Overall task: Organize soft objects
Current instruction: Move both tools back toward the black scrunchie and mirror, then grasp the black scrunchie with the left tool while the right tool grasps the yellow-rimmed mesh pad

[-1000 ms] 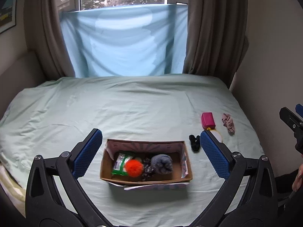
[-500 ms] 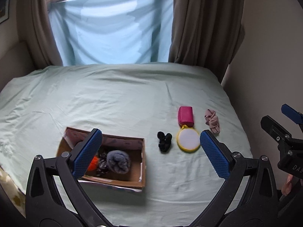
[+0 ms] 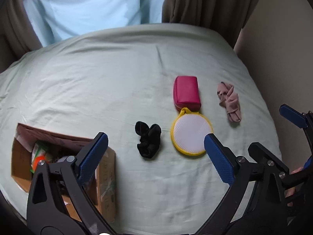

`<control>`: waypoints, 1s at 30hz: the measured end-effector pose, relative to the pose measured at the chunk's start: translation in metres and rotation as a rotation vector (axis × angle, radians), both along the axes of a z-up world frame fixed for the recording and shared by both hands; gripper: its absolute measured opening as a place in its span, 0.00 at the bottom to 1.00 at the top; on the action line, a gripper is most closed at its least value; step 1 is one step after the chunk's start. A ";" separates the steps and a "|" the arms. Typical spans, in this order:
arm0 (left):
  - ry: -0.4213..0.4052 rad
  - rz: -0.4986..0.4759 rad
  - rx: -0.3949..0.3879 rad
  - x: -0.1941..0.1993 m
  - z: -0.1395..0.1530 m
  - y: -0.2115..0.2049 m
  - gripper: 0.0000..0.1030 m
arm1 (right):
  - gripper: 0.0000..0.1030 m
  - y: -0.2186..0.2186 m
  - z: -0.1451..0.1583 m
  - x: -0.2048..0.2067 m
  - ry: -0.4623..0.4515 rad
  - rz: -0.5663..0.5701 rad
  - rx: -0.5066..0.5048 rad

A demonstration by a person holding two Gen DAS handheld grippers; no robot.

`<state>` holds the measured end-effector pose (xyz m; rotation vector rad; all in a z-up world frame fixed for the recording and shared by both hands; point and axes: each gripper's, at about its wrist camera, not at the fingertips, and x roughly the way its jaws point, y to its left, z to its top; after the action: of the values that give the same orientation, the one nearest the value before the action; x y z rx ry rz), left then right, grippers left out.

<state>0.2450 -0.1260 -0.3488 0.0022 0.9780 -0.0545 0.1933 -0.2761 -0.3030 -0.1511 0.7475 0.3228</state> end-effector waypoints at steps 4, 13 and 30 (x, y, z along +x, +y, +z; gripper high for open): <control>0.081 -0.008 0.021 0.024 -0.049 -0.005 0.89 | 0.95 -0.001 -0.045 0.022 0.058 0.039 -0.020; 0.215 -0.023 0.082 0.058 -0.114 -0.001 0.82 | 0.95 0.010 -0.125 0.058 0.134 0.181 -0.065; 0.269 -0.028 0.048 0.081 -0.159 0.004 0.62 | 0.90 0.035 -0.190 0.103 0.220 0.328 -0.114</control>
<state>0.3262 -0.1215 -0.5080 0.0540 1.2477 -0.0584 0.2959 -0.2406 -0.4930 -0.3524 0.9609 0.6160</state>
